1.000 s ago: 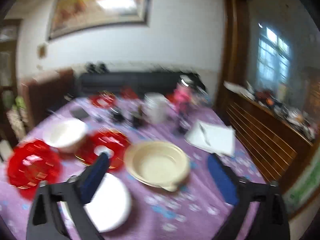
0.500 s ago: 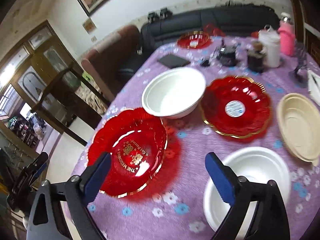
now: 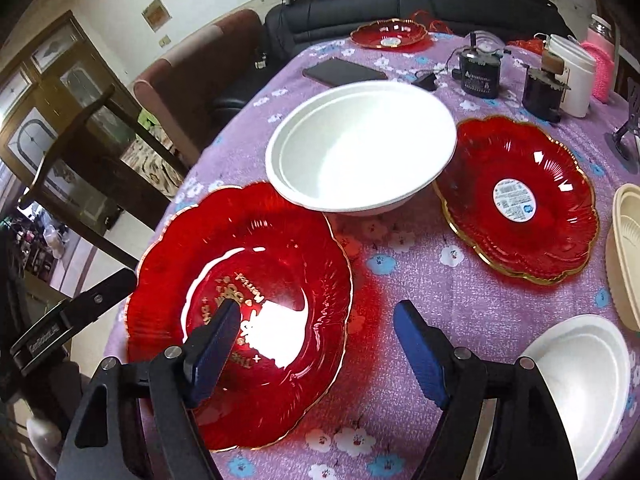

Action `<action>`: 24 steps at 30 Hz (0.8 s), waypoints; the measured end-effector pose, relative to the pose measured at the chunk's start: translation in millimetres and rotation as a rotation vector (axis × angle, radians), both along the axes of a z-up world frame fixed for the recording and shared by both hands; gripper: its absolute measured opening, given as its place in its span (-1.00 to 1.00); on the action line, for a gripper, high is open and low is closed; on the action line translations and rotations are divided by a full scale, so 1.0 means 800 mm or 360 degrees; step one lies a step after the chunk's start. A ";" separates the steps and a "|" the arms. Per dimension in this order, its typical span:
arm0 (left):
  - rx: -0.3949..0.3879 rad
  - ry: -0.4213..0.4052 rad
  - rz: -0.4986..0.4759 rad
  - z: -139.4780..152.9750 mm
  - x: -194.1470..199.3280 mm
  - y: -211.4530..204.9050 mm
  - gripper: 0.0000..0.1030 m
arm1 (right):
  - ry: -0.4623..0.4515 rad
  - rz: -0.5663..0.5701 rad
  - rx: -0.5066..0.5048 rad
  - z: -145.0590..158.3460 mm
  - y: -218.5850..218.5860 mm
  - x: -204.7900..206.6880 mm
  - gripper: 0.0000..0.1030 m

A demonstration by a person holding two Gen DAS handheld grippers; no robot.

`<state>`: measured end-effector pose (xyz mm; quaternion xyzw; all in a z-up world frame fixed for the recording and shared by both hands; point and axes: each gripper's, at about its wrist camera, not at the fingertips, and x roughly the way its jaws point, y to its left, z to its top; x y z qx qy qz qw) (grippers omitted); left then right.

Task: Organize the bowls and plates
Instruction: 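Close both grippers on the rim of the large red plate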

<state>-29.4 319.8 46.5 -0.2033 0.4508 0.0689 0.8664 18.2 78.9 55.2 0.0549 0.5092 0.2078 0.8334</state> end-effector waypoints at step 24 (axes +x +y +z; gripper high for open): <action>-0.0039 0.0137 -0.0045 -0.031 0.023 -0.007 -0.59 | 0.0088 0.0051 -0.0023 -0.033 0.026 0.001 -0.03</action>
